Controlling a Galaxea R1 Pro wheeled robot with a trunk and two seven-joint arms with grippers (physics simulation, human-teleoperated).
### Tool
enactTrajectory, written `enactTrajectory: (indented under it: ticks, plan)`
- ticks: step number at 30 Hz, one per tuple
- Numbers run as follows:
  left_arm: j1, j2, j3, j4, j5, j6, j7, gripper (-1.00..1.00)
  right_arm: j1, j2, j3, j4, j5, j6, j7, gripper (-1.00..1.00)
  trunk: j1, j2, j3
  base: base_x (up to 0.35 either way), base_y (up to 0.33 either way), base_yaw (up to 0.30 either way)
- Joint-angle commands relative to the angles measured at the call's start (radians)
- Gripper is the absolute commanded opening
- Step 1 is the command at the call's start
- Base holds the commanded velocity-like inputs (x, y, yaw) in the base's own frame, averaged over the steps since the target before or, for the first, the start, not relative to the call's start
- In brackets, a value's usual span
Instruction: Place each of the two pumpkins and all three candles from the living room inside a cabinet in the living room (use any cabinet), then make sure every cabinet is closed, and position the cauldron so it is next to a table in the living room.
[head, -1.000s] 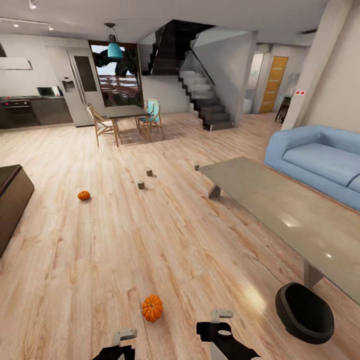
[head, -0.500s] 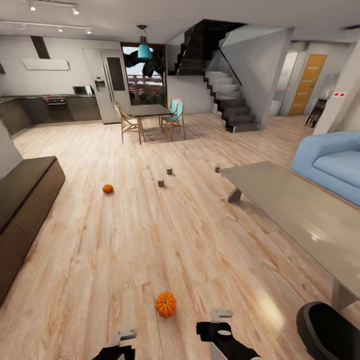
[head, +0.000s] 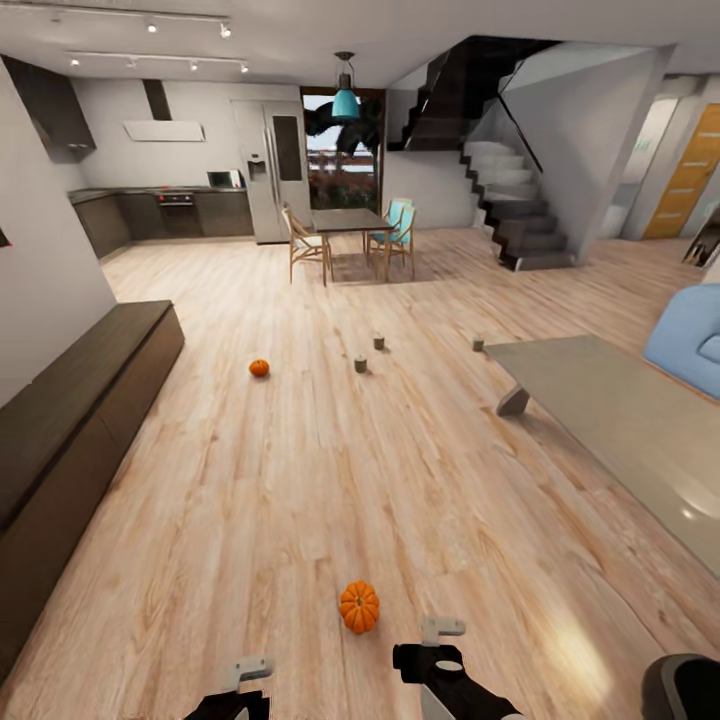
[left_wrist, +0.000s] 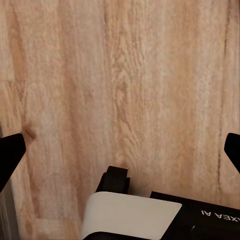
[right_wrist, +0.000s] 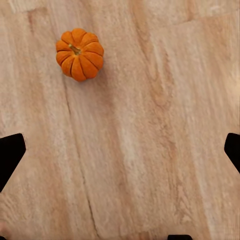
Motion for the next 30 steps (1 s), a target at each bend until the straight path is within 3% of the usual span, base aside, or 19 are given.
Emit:
enactTrajectory:
  ticks: [1,16,30]
  plan:
    - [0.000,0.000,-0.008,-0.002,0.008,0.006,0.006,1.00,0.000,0.000,0.006,-0.001,-0.006,0.001,-0.005,1.00,0.000,0.000,-0.001,0.000,0.000,0.290]
    - [0.000,0.000,-0.008,-0.002,0.008,0.006,0.006,1.00,-0.001,0.000,0.006,-0.001,-0.006,0.001,-0.005,1.00,0.000,0.000,-0.001,0.011,0.014,0.290]
    - [0.000,0.000,-0.008,-0.002,0.007,0.005,0.006,1.00,-0.001,0.000,0.006,-0.001,-0.006,0.001,-0.005,1.00,0.000,0.000,-0.001,0.158,0.205,0.290]
